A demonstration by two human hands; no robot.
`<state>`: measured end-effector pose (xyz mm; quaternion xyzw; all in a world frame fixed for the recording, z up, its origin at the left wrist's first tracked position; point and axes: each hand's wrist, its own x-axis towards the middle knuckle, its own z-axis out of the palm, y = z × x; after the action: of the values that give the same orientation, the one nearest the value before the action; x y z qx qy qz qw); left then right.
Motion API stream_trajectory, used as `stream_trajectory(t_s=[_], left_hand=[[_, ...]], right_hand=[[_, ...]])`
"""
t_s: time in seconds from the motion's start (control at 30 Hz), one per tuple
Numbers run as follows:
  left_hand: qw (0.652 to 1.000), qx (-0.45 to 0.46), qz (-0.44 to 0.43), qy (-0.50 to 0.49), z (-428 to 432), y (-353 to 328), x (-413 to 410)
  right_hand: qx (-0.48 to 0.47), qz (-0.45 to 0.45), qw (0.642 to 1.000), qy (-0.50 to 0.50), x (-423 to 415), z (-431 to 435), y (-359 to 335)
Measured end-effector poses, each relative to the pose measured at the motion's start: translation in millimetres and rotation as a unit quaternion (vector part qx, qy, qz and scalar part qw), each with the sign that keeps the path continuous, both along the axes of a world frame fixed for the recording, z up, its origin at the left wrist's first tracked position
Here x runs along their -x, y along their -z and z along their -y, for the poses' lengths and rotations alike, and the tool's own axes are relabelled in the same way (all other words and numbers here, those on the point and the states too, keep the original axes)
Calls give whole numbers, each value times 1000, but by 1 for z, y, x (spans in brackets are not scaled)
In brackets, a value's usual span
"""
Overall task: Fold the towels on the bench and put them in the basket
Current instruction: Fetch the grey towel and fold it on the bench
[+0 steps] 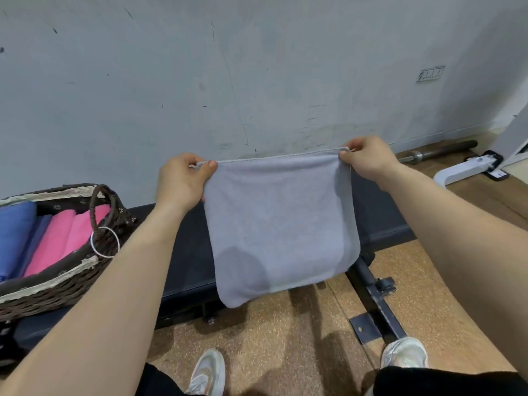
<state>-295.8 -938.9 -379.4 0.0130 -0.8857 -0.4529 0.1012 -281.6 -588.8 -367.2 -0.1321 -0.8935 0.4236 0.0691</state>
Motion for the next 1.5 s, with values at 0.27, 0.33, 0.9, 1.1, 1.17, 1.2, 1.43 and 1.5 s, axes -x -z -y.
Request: stream_trajectory(t_s=[0.27,0.33,0.9,1.1,1.17,1.2,1.43,1.5], left_hand=[[992,-117,15,-38,-13,13,48],[992,-113,13,-44,-12,13,55],[969,160,111,153,23,32,-19],[945,218,129,209,25,46,-42],[939,251,117,206,23,47,-45],[934,271,113,206,22,48,-46],[892,366,108,241,15,47,-50],[878,396,116,242,12,43,-48]], right_hand=[[100,31,994,10,67,11,8],[146,16,989,7,78,10,9],[31,-8,998,-58,-45,-10,79],[-39,-4,994,-102,-67,-11,84],[-39,-13,994,-105,-71,-11,83],[-47,-15,993,-110,-73,-12,83],[-201,10,963,-180,-76,-23,89],[-258,26,944,-204,-74,-21,83]])
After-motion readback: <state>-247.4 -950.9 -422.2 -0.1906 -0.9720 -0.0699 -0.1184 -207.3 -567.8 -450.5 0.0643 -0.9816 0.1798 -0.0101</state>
